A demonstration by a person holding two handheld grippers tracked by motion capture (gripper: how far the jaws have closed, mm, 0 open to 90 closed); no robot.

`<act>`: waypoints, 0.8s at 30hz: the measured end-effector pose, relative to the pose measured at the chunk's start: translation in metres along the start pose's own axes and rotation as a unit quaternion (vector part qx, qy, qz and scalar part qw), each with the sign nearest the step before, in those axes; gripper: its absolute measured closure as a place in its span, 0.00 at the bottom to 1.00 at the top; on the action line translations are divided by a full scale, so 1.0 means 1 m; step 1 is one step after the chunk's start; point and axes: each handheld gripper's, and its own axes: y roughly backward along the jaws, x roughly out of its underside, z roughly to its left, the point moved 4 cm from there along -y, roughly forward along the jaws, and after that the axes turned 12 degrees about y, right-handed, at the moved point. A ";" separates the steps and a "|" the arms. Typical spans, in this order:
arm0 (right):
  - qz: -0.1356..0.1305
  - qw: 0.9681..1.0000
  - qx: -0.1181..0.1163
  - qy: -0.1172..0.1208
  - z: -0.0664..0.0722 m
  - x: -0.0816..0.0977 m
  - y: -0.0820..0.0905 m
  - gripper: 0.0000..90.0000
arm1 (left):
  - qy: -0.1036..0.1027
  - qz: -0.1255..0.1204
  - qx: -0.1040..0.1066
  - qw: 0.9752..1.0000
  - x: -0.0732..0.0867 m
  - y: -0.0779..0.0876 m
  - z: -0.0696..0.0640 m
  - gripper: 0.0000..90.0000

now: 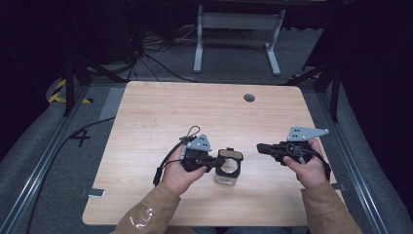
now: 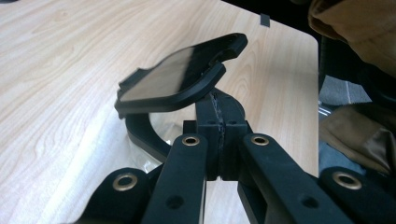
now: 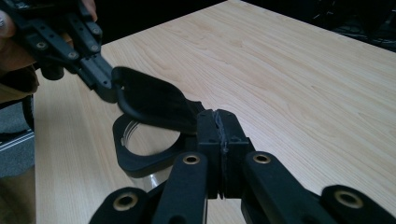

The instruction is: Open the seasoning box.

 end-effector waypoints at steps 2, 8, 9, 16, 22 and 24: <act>-0.002 1.000 0.003 -0.003 0.000 0.003 0.006 1.00 | -0.001 -0.005 -0.002 1.000 -0.005 0.000 0.001 1.00; 0.000 1.000 0.009 -0.006 0.003 0.010 0.014 1.00 | 0.004 -0.010 -0.003 1.000 -0.017 -0.002 0.006 1.00; 0.001 1.000 0.010 -0.006 0.003 0.011 0.015 1.00 | 0.003 -0.010 -0.004 1.000 -0.019 -0.002 0.007 0.99; 0.008 1.000 0.017 -0.017 0.002 0.023 0.021 1.00 | 0.015 -0.020 -0.006 1.000 -0.032 -0.008 0.014 0.98; 0.006 1.000 0.014 -0.017 0.006 0.024 0.024 1.00 | 0.030 -0.025 -0.011 0.999 -0.039 -0.014 0.022 0.98; 0.006 1.000 0.012 -0.014 0.008 0.024 0.024 1.00 | 0.036 -0.022 -0.018 0.999 -0.040 -0.016 0.025 0.98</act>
